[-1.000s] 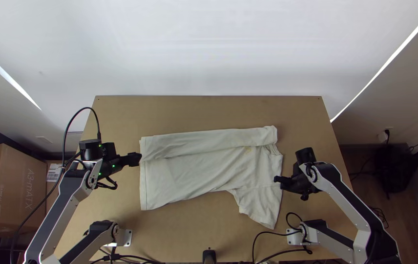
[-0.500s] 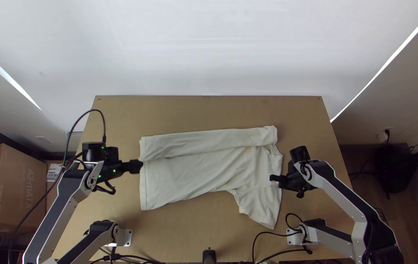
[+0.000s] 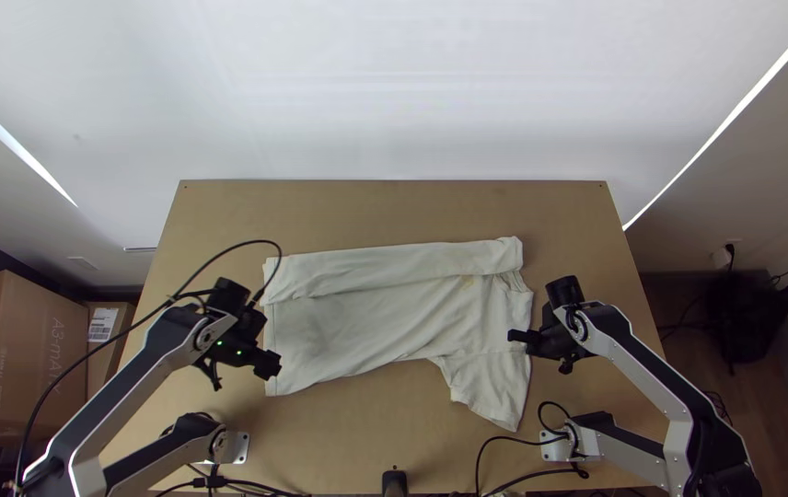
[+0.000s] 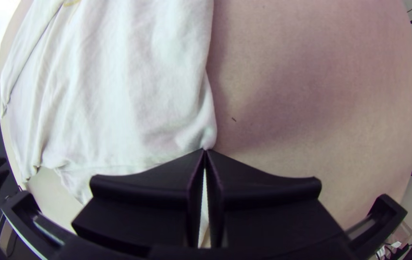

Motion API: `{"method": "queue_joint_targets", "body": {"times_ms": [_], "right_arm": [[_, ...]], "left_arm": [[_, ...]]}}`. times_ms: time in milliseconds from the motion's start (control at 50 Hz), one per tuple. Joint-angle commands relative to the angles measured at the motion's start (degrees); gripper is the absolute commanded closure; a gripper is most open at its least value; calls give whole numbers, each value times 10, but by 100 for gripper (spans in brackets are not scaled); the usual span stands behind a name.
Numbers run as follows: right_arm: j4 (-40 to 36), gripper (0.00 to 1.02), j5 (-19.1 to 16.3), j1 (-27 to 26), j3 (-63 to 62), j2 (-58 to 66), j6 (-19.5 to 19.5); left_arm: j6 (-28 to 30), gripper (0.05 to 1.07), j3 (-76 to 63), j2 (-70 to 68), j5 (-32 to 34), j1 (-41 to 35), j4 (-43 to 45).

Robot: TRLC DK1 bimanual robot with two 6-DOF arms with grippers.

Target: Fold the t-shirt

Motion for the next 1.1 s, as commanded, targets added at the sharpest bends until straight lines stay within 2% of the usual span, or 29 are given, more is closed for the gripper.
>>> {"method": "queue_joint_targets", "body": {"times_ms": [0, 180, 320, 460, 780, 880, 1020, 1080], "right_arm": [[-1, 100, -7, 3, -18, -14, 6], [-1, 100, -7, 0, -16, -28, 4], [0, 100, -6, -2, -13, -27, 2], [1, 100, -6, -3, -3, -19, 1], [1, 100, -6, -3, 29, -3, -4], [0, 100, -6, -5, 32, -4, -6], [-1, 100, -6, -11, 29, -9, -13], [-1, 100, -6, -16, 28, -11, -16]], "left_arm": [[-12, 19, 18, 72, -17, -13, -24], [-40, 11, 40, 119, -36, -31, -48], [-52, 11, 46, 140, -45, -36, -73], [-55, 11, 58, 155, -46, -61, -132], [-55, 11, 48, 189, -47, -113, -134], [-55, 11, 41, 211, -79, -150, -131], [-58, 11, 41, 234, -81, -174, -127], [-60, 15, 39, 240, -80, -177, -124]]}}
